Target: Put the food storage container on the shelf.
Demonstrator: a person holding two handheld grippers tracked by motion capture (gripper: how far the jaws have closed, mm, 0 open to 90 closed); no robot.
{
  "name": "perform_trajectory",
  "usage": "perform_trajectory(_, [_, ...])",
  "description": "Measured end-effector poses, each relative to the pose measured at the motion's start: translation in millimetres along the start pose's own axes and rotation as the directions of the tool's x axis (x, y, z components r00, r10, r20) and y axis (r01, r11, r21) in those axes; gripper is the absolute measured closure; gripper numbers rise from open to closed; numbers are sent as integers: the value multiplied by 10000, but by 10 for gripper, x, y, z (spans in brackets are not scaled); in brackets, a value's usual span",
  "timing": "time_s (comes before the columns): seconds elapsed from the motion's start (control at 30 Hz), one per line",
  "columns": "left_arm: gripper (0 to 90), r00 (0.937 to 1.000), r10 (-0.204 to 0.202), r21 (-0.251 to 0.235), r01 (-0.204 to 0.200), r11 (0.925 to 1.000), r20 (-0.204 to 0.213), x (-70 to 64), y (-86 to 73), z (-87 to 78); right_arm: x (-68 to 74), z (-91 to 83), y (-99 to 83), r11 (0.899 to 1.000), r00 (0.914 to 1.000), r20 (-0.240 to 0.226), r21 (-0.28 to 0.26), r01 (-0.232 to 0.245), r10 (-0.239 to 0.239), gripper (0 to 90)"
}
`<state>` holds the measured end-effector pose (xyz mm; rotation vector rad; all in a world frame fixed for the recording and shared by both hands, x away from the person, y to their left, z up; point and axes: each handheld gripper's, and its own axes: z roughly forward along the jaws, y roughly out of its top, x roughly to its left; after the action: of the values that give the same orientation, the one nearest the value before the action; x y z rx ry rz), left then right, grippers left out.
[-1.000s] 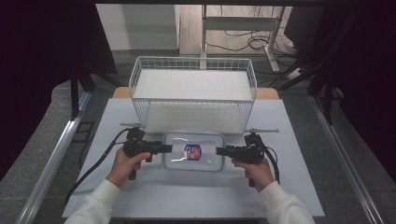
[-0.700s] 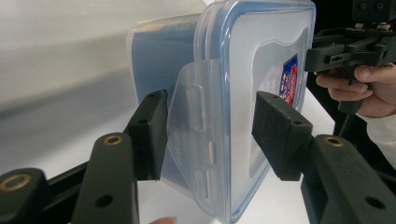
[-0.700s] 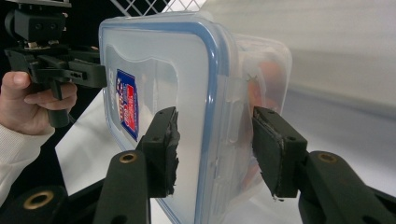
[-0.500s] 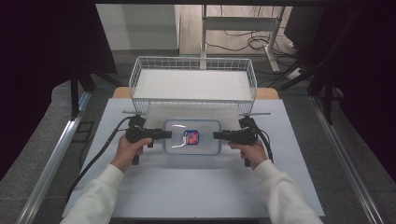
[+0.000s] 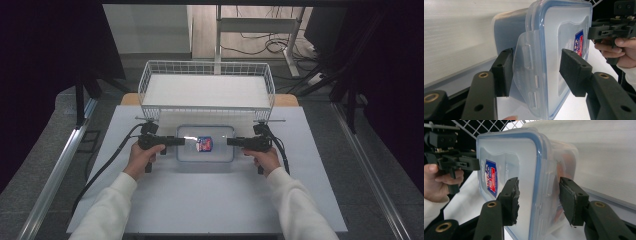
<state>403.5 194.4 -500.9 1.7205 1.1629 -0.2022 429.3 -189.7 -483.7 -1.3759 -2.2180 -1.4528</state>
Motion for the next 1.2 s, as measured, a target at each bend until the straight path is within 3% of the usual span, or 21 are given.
perform_trajectory(0.1, [459,10000,-17,-15,17,10000,33,36,10,16,-32,18,-1,9992,9993,17,-142,-373,373,509])
perform_trajectory(0.33, [443,9972,-728,-275,733,9969,154,96,26,77,-74,65,-2,9929,9940,202,-550,-1059,1071,505])
perform_trajectory(0.43, [437,9986,-537,-315,537,9981,-13,135,32,90,-94,83,-4,9880,9901,162,-698,-1378,1392,504])
perform_trajectory(0.5, [432,9976,-687,-391,687,9969,16,137,30,104,-106,94,-7,9852,9877,144,-756,-1540,1555,503])
perform_trajectory(0.77, [415,9955,-944,-564,949,9939,115,158,30,142,-101,120,-13,9823,9859,435,-1030,-1567,1619,493])
perform_trajectory(0.9, [409,9966,-825,-579,822,9949,-29,140,19,138,-49,118,-24,9850,9874,842,-1206,-1232,1338,471])
perform_trajectory(0.97, [396,9984,-330,-573,304,9979,-461,131,11,119,19,106,-37,9881,9875,1296,-1361,-719,897,421])
perform_trajectory(1.0, [388,9981,-462,-671,434,9968,-405,72,-1,101,50,97,-44,9880,9870,1404,-1435,-576,779,407])
perform_trajectory(1.03, [374,9979,-302,-777,257,9966,-580,54,-1,82,102,66,-56,9873,9849,1608,-1537,-390,639,399])
perform_trajectory(1.2, [326,9902,562,-979,-691,9928,-1282,-168,-33,-158,252,-116,-103,9830,9742,2232,-1682,730,-341,395])
